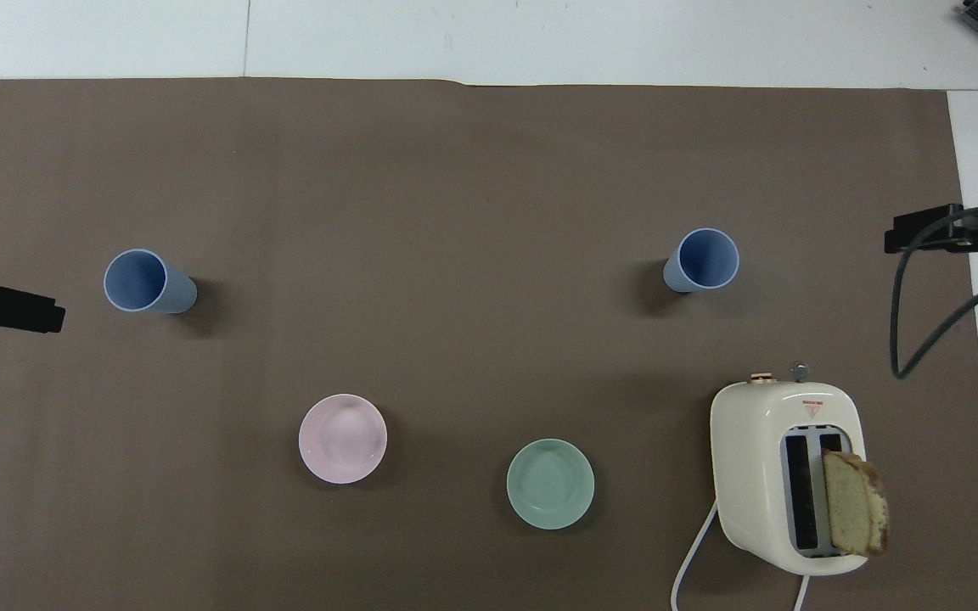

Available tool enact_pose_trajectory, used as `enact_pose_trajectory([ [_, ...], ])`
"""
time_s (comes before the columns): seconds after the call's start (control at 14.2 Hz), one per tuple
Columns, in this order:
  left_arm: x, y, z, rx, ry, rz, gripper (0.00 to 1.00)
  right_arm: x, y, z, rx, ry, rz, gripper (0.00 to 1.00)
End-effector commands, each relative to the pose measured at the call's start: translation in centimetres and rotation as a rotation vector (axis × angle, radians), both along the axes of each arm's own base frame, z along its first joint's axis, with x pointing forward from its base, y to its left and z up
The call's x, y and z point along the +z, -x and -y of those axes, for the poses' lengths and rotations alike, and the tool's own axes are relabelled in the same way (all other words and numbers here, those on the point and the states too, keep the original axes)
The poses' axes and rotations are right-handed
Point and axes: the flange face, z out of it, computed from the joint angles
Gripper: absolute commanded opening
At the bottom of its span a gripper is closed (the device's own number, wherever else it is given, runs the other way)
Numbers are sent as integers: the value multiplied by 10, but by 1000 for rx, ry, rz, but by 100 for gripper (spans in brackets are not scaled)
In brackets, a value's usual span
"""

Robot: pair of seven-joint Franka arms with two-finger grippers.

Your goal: Stack blue cups with both arms

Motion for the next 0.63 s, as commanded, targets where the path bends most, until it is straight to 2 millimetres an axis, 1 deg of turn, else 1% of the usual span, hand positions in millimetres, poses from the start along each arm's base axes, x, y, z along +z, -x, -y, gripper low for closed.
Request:
enact_pose_trajectory([
  [0.0,-28,-17,-33,50,8,-5,100,0,3,0,10,-15,-2,100],
  [0.07,-41,-24,-49,75,9,9,100,0,3,-1,11,-15,-2,100],
  [0.28,-82,-46,-76,126,8,58,100,0,3,-1,11,-15,-2,100],
  [0.42,-106,-60,-86,151,12,57,100,0,3,-1,11,-15,-4,100],
  [0.56,-144,-72,-87,158,18,37,100,-1,3,-1,11,-15,-4,100],
])
